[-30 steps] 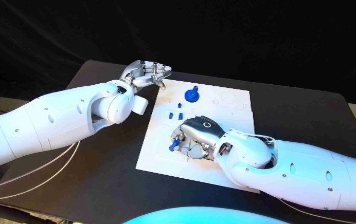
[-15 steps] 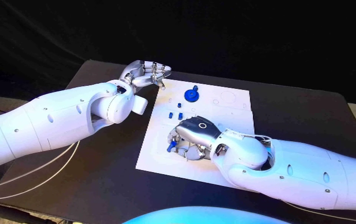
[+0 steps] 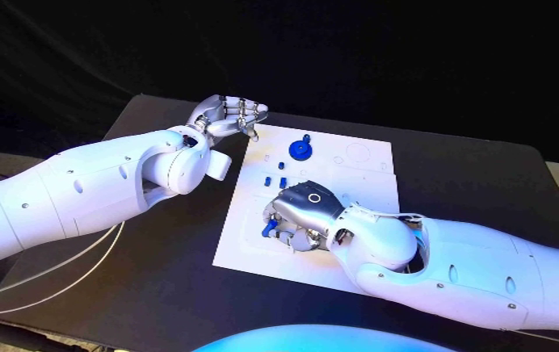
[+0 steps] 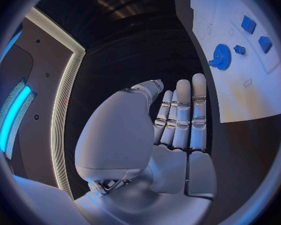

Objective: Assemble the parts on the task board

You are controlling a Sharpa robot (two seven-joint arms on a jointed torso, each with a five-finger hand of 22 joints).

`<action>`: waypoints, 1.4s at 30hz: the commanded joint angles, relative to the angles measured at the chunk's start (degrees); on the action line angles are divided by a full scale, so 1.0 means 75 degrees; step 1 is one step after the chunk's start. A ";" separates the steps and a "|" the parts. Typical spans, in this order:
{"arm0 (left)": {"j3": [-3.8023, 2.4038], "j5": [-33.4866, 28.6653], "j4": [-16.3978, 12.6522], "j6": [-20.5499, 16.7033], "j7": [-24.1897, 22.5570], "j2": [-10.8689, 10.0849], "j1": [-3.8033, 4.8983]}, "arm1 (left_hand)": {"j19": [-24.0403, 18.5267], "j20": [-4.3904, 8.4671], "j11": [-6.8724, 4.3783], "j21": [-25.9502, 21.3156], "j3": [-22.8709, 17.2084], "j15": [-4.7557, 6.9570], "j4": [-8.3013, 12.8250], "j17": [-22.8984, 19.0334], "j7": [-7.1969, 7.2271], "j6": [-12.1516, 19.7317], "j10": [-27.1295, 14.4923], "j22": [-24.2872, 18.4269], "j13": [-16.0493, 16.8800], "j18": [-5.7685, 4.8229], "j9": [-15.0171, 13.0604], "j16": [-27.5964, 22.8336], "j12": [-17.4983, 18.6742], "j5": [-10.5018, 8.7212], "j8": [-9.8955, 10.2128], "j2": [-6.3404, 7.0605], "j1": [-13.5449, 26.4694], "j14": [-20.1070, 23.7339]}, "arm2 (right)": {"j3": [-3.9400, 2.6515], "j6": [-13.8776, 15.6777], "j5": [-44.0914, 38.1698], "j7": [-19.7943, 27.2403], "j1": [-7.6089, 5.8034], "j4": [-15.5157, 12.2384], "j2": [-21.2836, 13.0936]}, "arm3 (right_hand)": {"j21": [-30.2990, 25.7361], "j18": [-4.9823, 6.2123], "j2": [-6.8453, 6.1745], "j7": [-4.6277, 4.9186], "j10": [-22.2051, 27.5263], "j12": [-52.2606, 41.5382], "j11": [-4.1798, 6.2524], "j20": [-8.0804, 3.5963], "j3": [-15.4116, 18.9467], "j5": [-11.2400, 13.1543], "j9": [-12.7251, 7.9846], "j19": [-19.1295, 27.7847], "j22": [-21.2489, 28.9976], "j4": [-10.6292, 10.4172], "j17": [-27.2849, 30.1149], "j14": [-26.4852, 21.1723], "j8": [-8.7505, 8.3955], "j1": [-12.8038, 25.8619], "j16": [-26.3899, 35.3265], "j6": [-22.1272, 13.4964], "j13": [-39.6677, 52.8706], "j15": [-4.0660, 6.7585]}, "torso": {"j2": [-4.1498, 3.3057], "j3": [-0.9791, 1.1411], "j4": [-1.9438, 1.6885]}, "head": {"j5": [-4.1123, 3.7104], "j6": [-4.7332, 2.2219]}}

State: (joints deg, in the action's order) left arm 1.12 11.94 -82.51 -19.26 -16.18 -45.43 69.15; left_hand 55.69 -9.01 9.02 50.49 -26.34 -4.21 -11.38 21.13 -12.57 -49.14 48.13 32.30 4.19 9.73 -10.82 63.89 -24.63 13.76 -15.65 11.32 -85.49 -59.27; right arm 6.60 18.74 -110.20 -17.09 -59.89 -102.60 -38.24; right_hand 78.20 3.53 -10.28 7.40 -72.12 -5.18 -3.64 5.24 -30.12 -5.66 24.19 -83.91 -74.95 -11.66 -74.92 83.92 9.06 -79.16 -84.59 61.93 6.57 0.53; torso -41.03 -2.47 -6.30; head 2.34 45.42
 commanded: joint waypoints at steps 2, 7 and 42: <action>-0.0004 -0.0027 -0.0006 0.0121 -0.0023 0.0009 0.0002 | -0.0043 -0.0008 -0.0016 -0.0035 -0.0053 0.0008 0.0029 -0.0016 0.0011 0.0054 -0.0065 -0.0012 -0.0008 0.0113 0.0003 -0.0021 -0.0055 -0.0001 -0.0057 0.0019 0.0090 0.0072 | 0.0006 -0.0038 -0.0336 -0.0180 0.0011 -0.0065 -0.0014 | 0.0045 -0.0149 0.0000 -0.0017 -0.0077 0.0033 0.0002 -0.0037 -0.0062 -0.0048 0.0018 -0.0320 -0.1270 0.0002 -0.0098 0.0439 0.0032 0.0103 -0.0037 0.0047 0.0006 0.0035 | -0.0005 0.0005 0.0001 | 0.0012 -0.0006; -0.0003 -0.0027 -0.0004 0.0126 -0.0019 0.0009 0.0002 | -0.0043 -0.0008 -0.0015 -0.0035 -0.0054 0.0008 0.0030 -0.0016 0.0011 0.0055 -0.0067 -0.0012 -0.0008 0.0113 0.0003 -0.0021 -0.0055 -0.0001 -0.0058 0.0019 0.0090 0.0072 | 0.0006 0.0028 -0.0340 -0.0168 0.0012 -0.0132 -0.0060 | 0.0064 -0.0153 -0.0001 -0.0018 -0.0083 0.0033 0.0003 -0.0038 -0.0064 -0.0052 0.0020 -0.0326 -0.1279 0.0001 -0.0092 0.0438 0.0036 0.0110 -0.0035 0.0051 0.0007 0.0036 | -0.0001 0.0002 0.0005 | 0.0017 -0.0006; 0.0002 -0.0020 -0.0015 0.0117 0.0007 -0.0010 0.0002 | -0.0044 -0.0009 -0.0014 -0.0035 -0.0059 0.0007 0.0035 -0.0017 0.0011 0.0057 -0.0078 -0.0012 -0.0009 0.0114 0.0003 -0.0021 -0.0056 -0.0001 -0.0061 0.0021 0.0092 0.0074 | 0.0003 -0.1047 -0.0429 -0.0351 -0.0165 -0.0168 -0.0052 | 0.0047 -0.0150 -0.0021 -0.0027 -0.0112 0.0048 0.0008 -0.0040 -0.0068 -0.0022 0.0037 -0.0321 -0.1275 -0.0019 -0.0067 0.0433 0.0055 0.0190 -0.0026 0.0059 0.0017 0.0041 | 0.0005 -0.0007 0.0009 | 0.0056 0.0050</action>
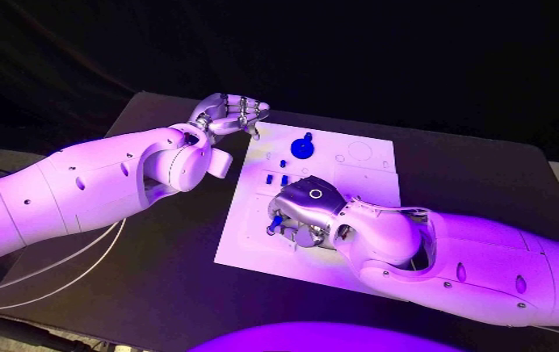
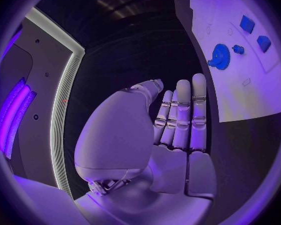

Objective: Assemble the parts on the task board

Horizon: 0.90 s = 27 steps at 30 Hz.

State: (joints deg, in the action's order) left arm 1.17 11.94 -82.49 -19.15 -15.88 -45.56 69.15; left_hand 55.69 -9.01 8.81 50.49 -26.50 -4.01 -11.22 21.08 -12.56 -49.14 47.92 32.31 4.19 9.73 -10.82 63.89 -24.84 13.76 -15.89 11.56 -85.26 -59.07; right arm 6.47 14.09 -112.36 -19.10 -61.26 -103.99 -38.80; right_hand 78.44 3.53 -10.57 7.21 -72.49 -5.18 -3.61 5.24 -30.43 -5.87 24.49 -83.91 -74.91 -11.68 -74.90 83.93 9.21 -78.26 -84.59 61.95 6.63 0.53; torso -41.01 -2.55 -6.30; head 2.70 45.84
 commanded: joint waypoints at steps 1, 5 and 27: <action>-0.0005 -0.0020 -0.0018 0.0102 -0.0034 0.0006 0.0003 | -0.0044 -0.0009 0.0014 -0.0035 -0.0037 -0.0020 0.0014 -0.0010 0.0010 0.0057 -0.0051 -0.0012 -0.0009 0.0113 0.0003 -0.0021 -0.0028 -0.0001 -0.0029 -0.0010 0.0061 0.0046 | 0.0022 -0.0432 -0.0142 -0.0086 0.0016 0.0021 0.0035 | 0.0015 -0.0149 0.0019 -0.0001 -0.0062 0.0049 0.0003 -0.0041 -0.0027 0.0006 -0.0003 -0.0321 -0.1279 -0.0017 -0.0069 0.0433 0.0035 0.0071 -0.0026 0.0056 0.0010 0.0041 | 0.0002 0.0003 0.0012 | 0.0008 -0.0011; -0.0005 -0.0020 -0.0020 0.0101 -0.0034 0.0007 0.0003 | -0.0044 -0.0009 0.0014 -0.0035 -0.0037 -0.0020 0.0014 -0.0010 0.0010 0.0057 -0.0051 -0.0012 -0.0009 0.0113 0.0003 -0.0021 -0.0028 -0.0001 -0.0029 -0.0010 0.0061 0.0046 | 0.0025 -0.0428 -0.0145 -0.0090 0.0014 0.0029 0.0072 | 0.0015 -0.0149 0.0019 -0.0001 -0.0062 0.0049 0.0003 -0.0041 -0.0027 0.0006 -0.0003 -0.0321 -0.1279 -0.0017 -0.0069 0.0433 0.0035 0.0071 -0.0026 0.0056 0.0010 0.0041 | 0.0000 0.0001 0.0010 | 0.0004 -0.0024; -0.0004 -0.0019 -0.0019 0.0120 0.0006 0.0003 0.0003 | -0.0047 -0.0011 0.0019 -0.0034 -0.0055 -0.0024 0.0033 -0.0016 0.0007 0.0065 -0.0088 -0.0012 -0.0010 0.0113 0.0001 -0.0015 -0.0040 -0.0003 -0.0045 -0.0008 0.0076 0.0050 | 0.0032 -0.0059 -0.0226 -0.0091 0.0016 -0.0053 0.0142 | 0.0077 -0.0162 0.0036 -0.0022 -0.0094 0.0056 0.0020 -0.0045 -0.0061 0.0010 0.0014 -0.0341 -0.1311 -0.0005 -0.0090 0.0436 0.0056 0.0084 -0.0033 0.0071 0.0020 0.0051 | -0.0007 0.0004 0.0001 | 0.0026 -0.0029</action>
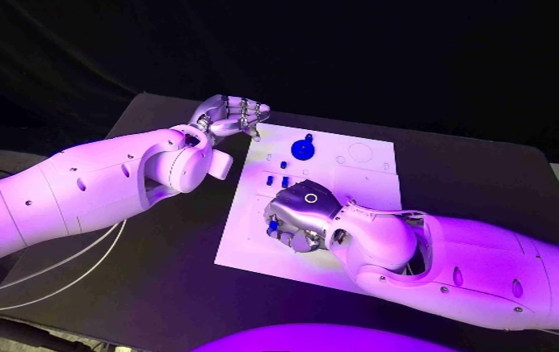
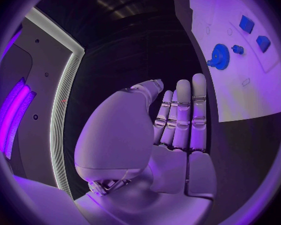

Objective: Assemble the parts on the task board

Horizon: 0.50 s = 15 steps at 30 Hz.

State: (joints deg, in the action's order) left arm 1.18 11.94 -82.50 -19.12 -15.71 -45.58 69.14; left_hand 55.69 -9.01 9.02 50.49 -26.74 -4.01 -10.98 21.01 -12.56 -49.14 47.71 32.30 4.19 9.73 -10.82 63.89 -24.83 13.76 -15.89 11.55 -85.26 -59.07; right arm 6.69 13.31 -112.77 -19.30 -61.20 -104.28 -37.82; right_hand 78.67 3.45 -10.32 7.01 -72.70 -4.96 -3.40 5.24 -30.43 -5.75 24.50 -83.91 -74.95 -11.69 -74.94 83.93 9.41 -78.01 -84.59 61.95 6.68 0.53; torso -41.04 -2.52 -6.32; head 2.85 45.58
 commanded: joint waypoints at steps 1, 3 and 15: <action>-0.0005 -0.0019 -0.0018 0.0116 -0.0015 0.0006 0.0003 | -0.0047 -0.0011 -0.0010 -0.0034 -0.0024 -0.0024 0.0001 -0.0008 0.0007 0.0065 -0.0060 -0.0012 -0.0010 0.0113 0.0001 -0.0015 -0.0041 -0.0003 -0.0045 -0.0008 0.0076 0.0050 | 0.0002 0.0043 -0.0175 -0.0066 0.0008 -0.0007 0.0013 | 0.0046 -0.0151 0.0003 0.0004 -0.0066 0.0027 -0.0008 -0.0045 -0.0061 -0.0006 0.0012 -0.0340 -0.1307 -0.0004 -0.0086 0.0436 0.0031 0.0051 -0.0033 0.0072 0.0012 0.0051 | -0.0002 0.0000 0.0003 | 0.0007 0.0006; -0.0005 -0.0018 -0.0020 0.0115 -0.0013 0.0004 0.0003 | -0.0047 -0.0011 -0.0010 -0.0034 -0.0024 -0.0024 0.0001 -0.0008 0.0007 0.0065 -0.0060 -0.0012 -0.0010 0.0113 0.0001 -0.0015 -0.0041 -0.0003 -0.0045 -0.0008 0.0076 0.0050 | 0.0002 0.0032 -0.0181 -0.0071 0.0009 0.0010 0.0015 | 0.0046 -0.0151 0.0003 0.0004 -0.0066 0.0027 -0.0008 -0.0045 -0.0061 -0.0006 0.0012 -0.0340 -0.1307 -0.0004 -0.0086 0.0436 0.0031 0.0051 -0.0033 0.0072 0.0012 0.0051 | -0.0003 0.0001 0.0006 | 0.0010 0.0003; -0.0005 -0.0014 -0.0026 0.0118 -0.0004 -0.0001 0.0003 | -0.0047 -0.0011 -0.0010 -0.0034 -0.0024 -0.0024 0.0001 -0.0008 0.0007 0.0065 -0.0060 -0.0012 -0.0010 0.0113 0.0001 -0.0015 -0.0041 -0.0003 -0.0045 -0.0008 0.0076 0.0050 | 0.0026 -0.0243 -0.0191 -0.0079 0.0009 0.0203 0.0114 | 0.0041 -0.0150 -0.0012 0.0007 -0.0071 0.0033 -0.0009 -0.0048 -0.0059 -0.0002 0.0017 -0.0339 -0.1305 -0.0004 -0.0078 0.0435 0.0034 0.0068 -0.0030 0.0069 0.0014 0.0053 | -0.0002 0.0006 0.0000 | 0.0005 0.0005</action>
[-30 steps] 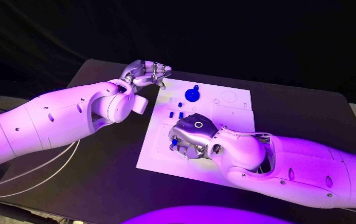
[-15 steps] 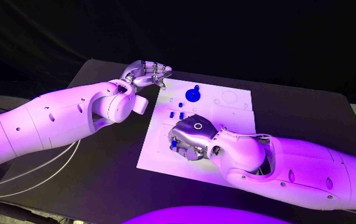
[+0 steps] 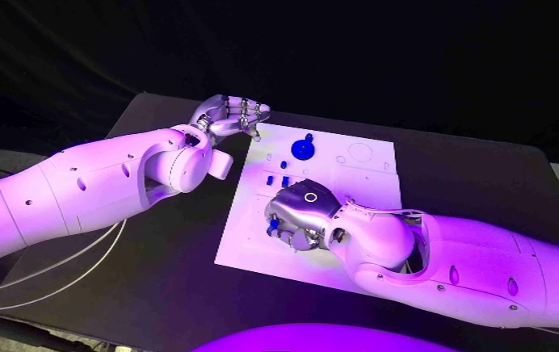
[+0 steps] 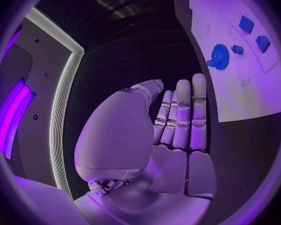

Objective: Assemble the parts on the task board

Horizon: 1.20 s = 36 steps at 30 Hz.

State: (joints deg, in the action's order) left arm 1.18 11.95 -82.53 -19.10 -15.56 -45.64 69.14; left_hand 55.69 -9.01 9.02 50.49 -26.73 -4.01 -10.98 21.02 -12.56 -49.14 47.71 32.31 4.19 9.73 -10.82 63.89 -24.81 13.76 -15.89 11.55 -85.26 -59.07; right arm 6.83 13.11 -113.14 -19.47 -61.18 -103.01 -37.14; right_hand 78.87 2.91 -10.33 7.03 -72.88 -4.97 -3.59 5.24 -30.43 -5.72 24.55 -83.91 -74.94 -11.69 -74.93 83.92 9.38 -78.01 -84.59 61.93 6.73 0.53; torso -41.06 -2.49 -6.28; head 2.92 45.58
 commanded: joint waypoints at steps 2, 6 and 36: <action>-0.0005 -0.0014 -0.0022 0.0115 -0.0022 0.0006 0.0003 | -0.0046 -0.0012 -0.0009 -0.0034 -0.0024 -0.0024 0.0002 -0.0008 0.0007 0.0065 -0.0060 -0.0012 -0.0010 0.0113 0.0001 -0.0015 -0.0045 -0.0002 -0.0045 -0.0007 0.0076 0.0051 | 0.0015 -0.0252 -0.0142 -0.0048 0.0007 0.0065 0.0038 | 0.0027 -0.0081 -0.0019 0.0006 -0.0049 0.0036 0.0016 -0.0048 -0.0058 0.0003 0.0012 -0.0343 -0.1313 -0.0006 -0.0081 0.0435 0.0039 0.0081 -0.0031 0.0071 0.0009 0.0053 | 0.0002 0.0000 -0.0004 | -0.0004 0.0009; -0.0005 -0.0014 -0.0022 0.0114 -0.0020 0.0005 0.0003 | -0.0046 -0.0012 -0.0009 -0.0034 -0.0024 -0.0024 0.0002 -0.0008 0.0007 0.0065 -0.0060 -0.0012 -0.0010 0.0113 0.0001 -0.0015 -0.0045 -0.0002 -0.0045 -0.0007 0.0076 0.0051 | 0.0031 -0.0257 -0.0139 -0.0026 0.0013 0.0102 0.0070 | 0.0018 -0.0079 -0.0025 0.0007 -0.0050 0.0039 0.0016 -0.0049 -0.0056 0.0011 0.0014 -0.0340 -0.1309 -0.0007 -0.0081 0.0435 0.0040 0.0091 -0.0031 0.0069 0.0010 0.0053 | 0.0000 -0.0003 -0.0002 | 0.0004 0.0018; -0.0003 -0.0012 -0.0007 0.0119 -0.0001 0.0005 0.0003 | -0.0050 -0.0015 -0.0005 -0.0034 -0.0040 -0.0028 0.0018 -0.0014 0.0004 0.0076 -0.0095 -0.0012 -0.0011 0.0112 -0.0001 -0.0010 -0.0059 -0.0004 -0.0061 -0.0007 0.0095 0.0055 | 0.0080 0.0772 -0.0129 -0.0047 0.0053 0.0030 -0.0012 | -0.0334 -0.0014 -0.0580 0.0135 0.0548 0.0128 -0.0062 0.0018 0.0743 0.0318 -0.0315 -0.0248 -0.1177 -0.0232 0.0057 0.0394 -0.0667 0.0624 0.0034 -0.1150 0.0107 -0.0013 | 0.0000 -0.0001 -0.0004 | -0.0003 0.0003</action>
State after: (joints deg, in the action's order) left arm 1.18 11.96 -82.48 -19.06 -15.34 -45.67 69.14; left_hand 55.69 -9.01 9.00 50.49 -26.73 -4.22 -10.99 20.96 -12.35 -48.93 47.29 32.31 4.19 9.73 -10.82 63.89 -25.08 13.76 -16.19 11.56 -85.26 -58.85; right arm 7.42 15.82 -113.28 -19.47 -60.87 -102.56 -37.14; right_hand 76.60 3.00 -14.40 8.10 -69.25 -3.84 -4.07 5.24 -25.29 -3.53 22.26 -83.91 -74.91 -13.30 -74.54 84.14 4.62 -73.52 -84.59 53.62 7.47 0.32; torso -41.01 -2.49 -6.31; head 2.87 45.62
